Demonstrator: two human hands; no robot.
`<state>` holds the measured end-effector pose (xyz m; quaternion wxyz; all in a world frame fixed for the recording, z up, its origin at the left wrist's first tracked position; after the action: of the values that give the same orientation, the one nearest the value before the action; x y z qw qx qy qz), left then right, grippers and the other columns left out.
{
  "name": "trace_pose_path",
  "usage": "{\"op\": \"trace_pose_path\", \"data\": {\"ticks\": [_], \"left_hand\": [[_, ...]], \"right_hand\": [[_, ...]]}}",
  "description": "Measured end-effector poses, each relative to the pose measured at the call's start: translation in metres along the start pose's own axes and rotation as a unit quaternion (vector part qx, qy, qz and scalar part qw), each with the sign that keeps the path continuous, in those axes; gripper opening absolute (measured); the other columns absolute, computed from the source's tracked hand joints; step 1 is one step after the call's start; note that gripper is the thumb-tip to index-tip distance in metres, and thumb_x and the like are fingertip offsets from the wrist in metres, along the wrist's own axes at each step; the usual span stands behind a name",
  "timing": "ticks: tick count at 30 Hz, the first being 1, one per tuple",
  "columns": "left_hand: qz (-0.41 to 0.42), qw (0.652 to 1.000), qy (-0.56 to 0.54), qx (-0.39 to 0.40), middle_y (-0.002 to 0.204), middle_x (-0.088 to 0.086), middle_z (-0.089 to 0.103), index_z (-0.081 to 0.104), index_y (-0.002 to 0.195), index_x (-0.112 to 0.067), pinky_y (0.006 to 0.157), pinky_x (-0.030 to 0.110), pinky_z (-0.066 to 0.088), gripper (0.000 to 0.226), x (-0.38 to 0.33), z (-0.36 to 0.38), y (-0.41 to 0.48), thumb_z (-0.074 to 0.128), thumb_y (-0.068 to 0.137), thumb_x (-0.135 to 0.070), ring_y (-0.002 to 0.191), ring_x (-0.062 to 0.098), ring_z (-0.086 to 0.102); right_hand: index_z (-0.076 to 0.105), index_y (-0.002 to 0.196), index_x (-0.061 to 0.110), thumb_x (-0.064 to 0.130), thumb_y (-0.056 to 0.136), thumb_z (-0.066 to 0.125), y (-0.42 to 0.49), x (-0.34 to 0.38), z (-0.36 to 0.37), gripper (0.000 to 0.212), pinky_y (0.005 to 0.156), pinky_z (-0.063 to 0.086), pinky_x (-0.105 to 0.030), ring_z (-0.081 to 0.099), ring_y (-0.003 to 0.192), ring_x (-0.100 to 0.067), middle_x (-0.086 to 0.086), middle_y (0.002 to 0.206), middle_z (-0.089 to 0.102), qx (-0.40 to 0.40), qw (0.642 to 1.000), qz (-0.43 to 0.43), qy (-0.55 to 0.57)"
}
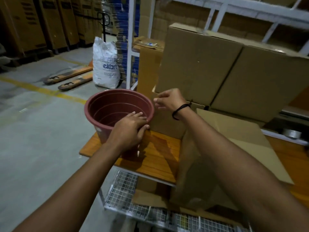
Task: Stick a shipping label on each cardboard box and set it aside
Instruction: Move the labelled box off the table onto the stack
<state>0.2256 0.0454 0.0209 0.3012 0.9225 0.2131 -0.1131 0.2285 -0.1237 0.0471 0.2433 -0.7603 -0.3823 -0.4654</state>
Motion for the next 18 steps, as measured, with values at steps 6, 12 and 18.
{"op": "trace_pose_path", "data": {"ticks": [6,12,18], "left_hand": [[-0.028,0.978,-0.125,0.162,0.158,0.004,0.03,0.034,0.151,-0.024,0.116,0.03,0.02,0.072,-0.087,0.086,0.028,0.054,0.091,-0.058,0.146,0.015,0.024],[-0.097,0.929,-0.202,0.294,0.162,0.015,-0.004,0.005,0.153,-0.044,0.116,0.045,0.024,0.091,-0.13,0.15,0.032,0.05,0.079,-0.076,0.148,0.034,0.013],[-0.124,0.916,-0.262,0.277,0.156,0.009,0.032,0.014,0.153,-0.039,0.108,0.036,0.032,0.084,-0.131,0.162,0.031,0.053,0.082,-0.061,0.136,0.031,0.038]], "right_hand": [[0.067,0.114,0.006,0.019,0.088,0.069,-0.062,-0.08,-0.15,0.029,0.072,0.057,-0.029,0.069,0.085,-0.015,-0.006,0.096,0.072,-0.126,0.99,0.015,-0.065],[0.057,0.131,0.015,0.032,0.101,0.044,-0.124,-0.129,-0.201,0.037,0.099,0.036,-0.029,0.05,0.124,-0.021,-0.002,0.134,0.057,-0.065,0.949,0.017,-0.309],[0.017,0.153,0.02,0.039,0.104,0.027,-0.158,-0.143,-0.158,0.054,0.117,0.002,-0.028,0.005,0.148,-0.011,0.003,0.161,0.011,0.126,0.876,-0.068,-0.461]]}}
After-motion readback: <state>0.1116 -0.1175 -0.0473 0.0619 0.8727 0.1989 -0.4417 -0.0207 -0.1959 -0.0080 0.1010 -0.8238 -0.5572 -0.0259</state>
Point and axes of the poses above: each hand's wrist, its own y-axis towards the middle knuckle, its own z-axis out of the palm, x = y × z, the point moved 10 cm from there along y, towards the middle knuckle
